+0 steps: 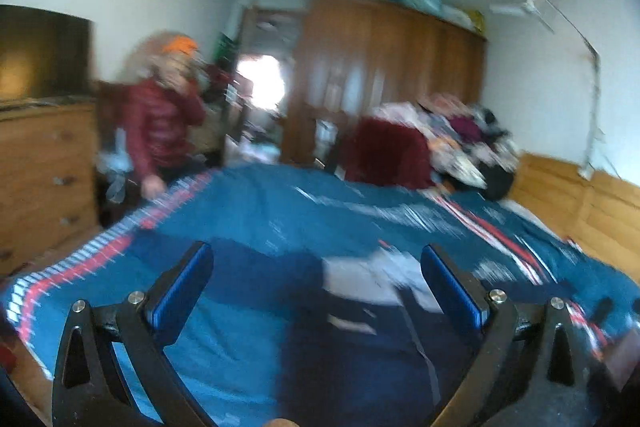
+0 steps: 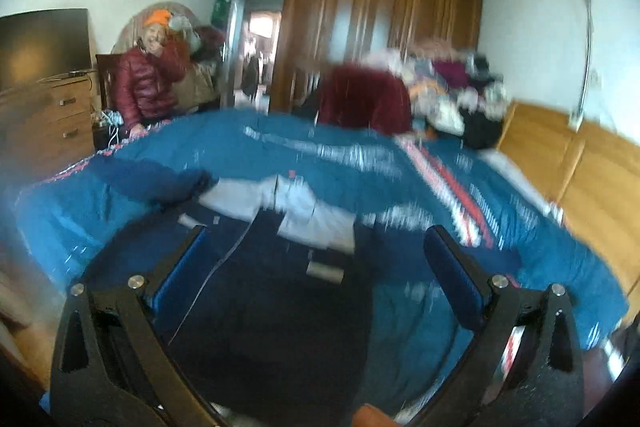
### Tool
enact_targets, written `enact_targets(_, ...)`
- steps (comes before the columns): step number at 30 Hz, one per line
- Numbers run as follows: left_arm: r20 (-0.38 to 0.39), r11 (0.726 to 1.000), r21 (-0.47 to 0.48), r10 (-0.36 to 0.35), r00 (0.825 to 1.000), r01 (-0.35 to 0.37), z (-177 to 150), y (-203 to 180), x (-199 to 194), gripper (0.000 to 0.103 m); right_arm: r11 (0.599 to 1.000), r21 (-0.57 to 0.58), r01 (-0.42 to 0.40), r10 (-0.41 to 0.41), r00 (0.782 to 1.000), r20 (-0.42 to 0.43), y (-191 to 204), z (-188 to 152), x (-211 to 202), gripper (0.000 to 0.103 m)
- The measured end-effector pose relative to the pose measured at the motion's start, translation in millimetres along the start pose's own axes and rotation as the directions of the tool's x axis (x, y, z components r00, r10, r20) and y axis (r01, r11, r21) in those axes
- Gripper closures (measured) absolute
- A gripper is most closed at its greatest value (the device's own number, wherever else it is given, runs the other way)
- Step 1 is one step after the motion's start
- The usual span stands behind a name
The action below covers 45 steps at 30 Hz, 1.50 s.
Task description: Fold large clothes
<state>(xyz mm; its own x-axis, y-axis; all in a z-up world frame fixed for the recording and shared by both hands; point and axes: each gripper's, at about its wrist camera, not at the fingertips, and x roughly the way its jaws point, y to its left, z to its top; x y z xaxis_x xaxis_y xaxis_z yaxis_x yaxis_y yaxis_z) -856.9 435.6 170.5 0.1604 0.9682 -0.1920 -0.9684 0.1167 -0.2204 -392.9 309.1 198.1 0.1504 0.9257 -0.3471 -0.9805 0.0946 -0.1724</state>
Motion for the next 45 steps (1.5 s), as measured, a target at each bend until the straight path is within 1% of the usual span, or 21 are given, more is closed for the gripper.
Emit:
enact_targets(3, 0.123, 0.995, -0.051, 0.092, 0.988, -0.086, 46, 49, -25, 0.0, 0.999, 0.013, 0.049, -0.05, 0.996, 0.072, -12, 17, 3, 0.0)
enact_targets(5, 0.207, 0.988, -0.052, 0.155, 0.966, -0.147, 71, 76, -50, 0.0, 0.996, 0.043, 0.084, -0.088, 0.992, 0.09, -13, 20, 6, 0.0)
enact_targets(7, 0.232, 0.985, -0.038, 0.175, 0.957, -0.17, 87, 82, -53, 0.0, 0.992, 0.085, 0.094, -0.097, 0.995, 0.03, -13, 13, 29, 0.0)
enact_targets(11, 0.125, 0.99, 0.04, 0.127, 0.984, -0.133, 85, 68, -11, 0.0, 0.979, 0.203, -0.005, 0.043, 0.982, -0.184, -12, -24, 92, 0.0)
enact_targets(13, 0.016, 0.997, 0.05, 0.059, 0.998, -0.06, 58, 39, 31, 0.0, 0.971, 0.238, -0.012, 0.091, 0.941, -0.325, -5, -59, 140, 0.0)
enact_targets(15, -0.093, 1.0, 0.027, -0.012, 0.996, 0.015, 26, 16, 68, 0.0, 0.966, 0.257, 0.014, 0.103, 0.896, -0.433, -3, -91, 177, 0.0)
enact_targets(18, -0.273, 0.995, 0.046, -0.075, 0.959, 0.091, -40, -37, 128, 0.0, 0.959, 0.277, 0.055, 0.108, 0.835, -0.54, -9, -133, 216, 0.0)
enact_targets(21, -0.472, 0.982, 0.103, -0.094, 0.877, 0.161, -120, -92, 182, 0.0, 0.964, 0.249, 0.095, 0.076, 0.798, -0.597, -15, -159, 230, 0.0)
enact_targets(24, -0.573, 0.98, 0.124, -0.055, 0.818, 0.153, -181, -126, 220, 0.0, 0.958, 0.276, 0.081, 0.138, 0.714, -0.687, -16, -195, 243, 0.0)
enact_targets(25, -0.596, 0.983, 0.13, -0.026, 0.803, 0.128, -202, -131, 230, 0.0, 0.952, 0.3, 0.057, 0.17, 0.718, -0.675, -19, -204, 243, 0.0)
enact_targets(26, -0.612, 0.985, 0.13, -0.009, 0.791, 0.112, -215, -133, 238, 0.0, 0.956, 0.293, 0.017, 0.179, 0.759, -0.627, -21, -207, 236, 0.0)
enact_targets(27, -0.634, 0.987, 0.133, 0.014, 0.773, 0.091, -229, -129, 243, 0.0, 0.96, 0.281, -0.013, 0.187, 0.773, -0.606, -22, -209, 231, 0.0)
enact_targets(28, -0.673, 0.989, 0.132, 0.042, 0.738, 0.064, -249, -127, 253, 0.0, 0.959, 0.28, -0.029, 0.2, 0.771, -0.605, -23, -210, 229, 0.0)
enact_targets(30, -0.705, 0.987, 0.154, 0.075, 0.705, 0.049, -279, -129, 269, 0.0, 0.956, 0.283, -0.075, 0.243, 0.742, -0.624, -32, -203, 225, 0.0)
enact_targets(33, -0.702, 0.977, 0.208, 0.114, 0.703, 0.05, -288, -137, 276, 0.0, 0.94, 0.336, -0.065, 0.276, 0.725, -0.631, -71, -192, 217, 0.0)
enact_targets(35, -0.716, 0.98, 0.192, 0.108, 0.69, 0.046, -289, -136, 276, 0.0, 0.903, 0.426, -0.05, 0.307, 0.771, -0.559, -129, -180, 206, 0.0)
enact_targets(37, -0.722, 0.983, 0.176, 0.1, 0.685, 0.043, -287, -132, 276, 0.0, 0.879, 0.477, 0.008, 0.265, 0.822, -0.504, -195, -171, 199, 0.0)
enact_targets(38, -0.72, 0.985, 0.171, 0.1, 0.687, 0.037, -285, -131, 275, 0.0, 0.856, 0.514, 0.053, 0.233, 0.848, -0.476, -241, -168, 197, 0.0)
enact_targets(40, -0.719, 0.984, 0.176, 0.11, 0.686, 0.028, -275, -131, 272, 0.0, 0.794, 0.592, 0.141, 0.183, 0.872, -0.453, -323, -173, 198, 0.0)
enact_targets(43, -0.731, 0.982, 0.19, 0.132, 0.67, 0.014, -272, -133, 274, 0.0, 0.626, 0.743, 0.237, 0.154, 0.897, -0.415, -452, -198, 207, 0.001)
enact_targets(45, -0.736, 0.979, 0.204, 0.152, 0.66, 0.002, -272, -137, 277, 0.0, 0.534, 0.799, 0.277, 0.146, 0.9, -0.41, -509, -217, 214, 0.01)
